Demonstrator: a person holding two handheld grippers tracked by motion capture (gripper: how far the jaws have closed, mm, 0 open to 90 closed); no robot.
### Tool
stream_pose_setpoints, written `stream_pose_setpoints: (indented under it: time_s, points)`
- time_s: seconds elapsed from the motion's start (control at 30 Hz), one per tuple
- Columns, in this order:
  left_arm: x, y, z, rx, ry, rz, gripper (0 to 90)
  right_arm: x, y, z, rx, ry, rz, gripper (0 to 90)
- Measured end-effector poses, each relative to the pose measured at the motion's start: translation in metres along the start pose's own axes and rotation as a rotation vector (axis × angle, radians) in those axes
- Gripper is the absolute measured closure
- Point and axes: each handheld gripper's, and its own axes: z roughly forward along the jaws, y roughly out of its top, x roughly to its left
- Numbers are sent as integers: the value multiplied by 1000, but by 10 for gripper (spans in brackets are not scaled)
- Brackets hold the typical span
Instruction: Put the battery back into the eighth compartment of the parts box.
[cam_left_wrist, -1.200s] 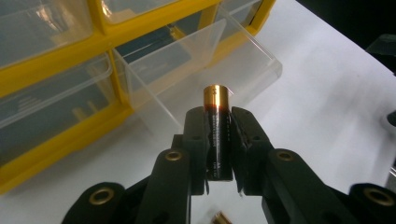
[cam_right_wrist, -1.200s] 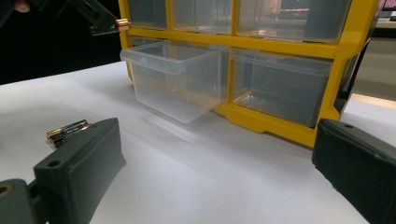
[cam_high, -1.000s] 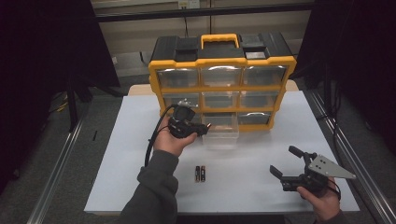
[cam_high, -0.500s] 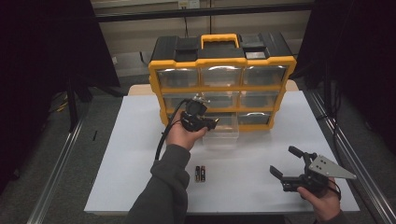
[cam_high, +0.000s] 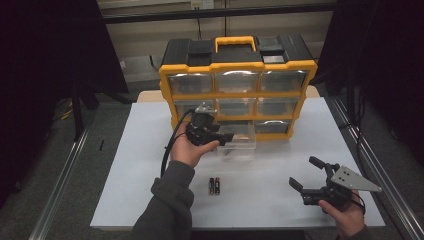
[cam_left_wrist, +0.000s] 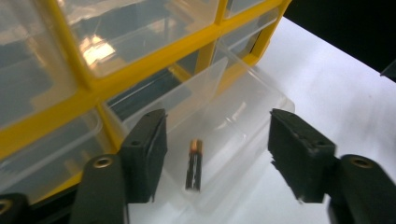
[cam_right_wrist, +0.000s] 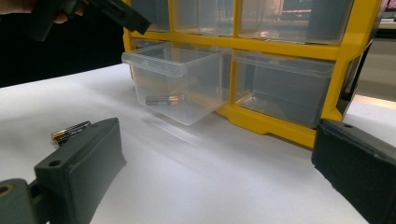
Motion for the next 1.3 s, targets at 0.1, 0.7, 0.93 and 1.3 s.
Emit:
stream_pose_setpoints:
  time_s: [0.1, 0.7, 0.93, 1.3]
  points:
    - [-1, -5, -3, -31, 0, -16, 337, 0, 0, 0, 0, -1, 0, 17]
    - [1, -56, -22, -47, 16, 0, 196, 1, 0, 0, 6, -4, -7, 17]
    - [0, -78, -24, -41, 8, -11, 189, 1, 0, 0, 7, -3, -8, 16]
    - [2, -111, -24, -2, 19, -35, 249, 1, 0, 0, 7, -4, -8, 17]
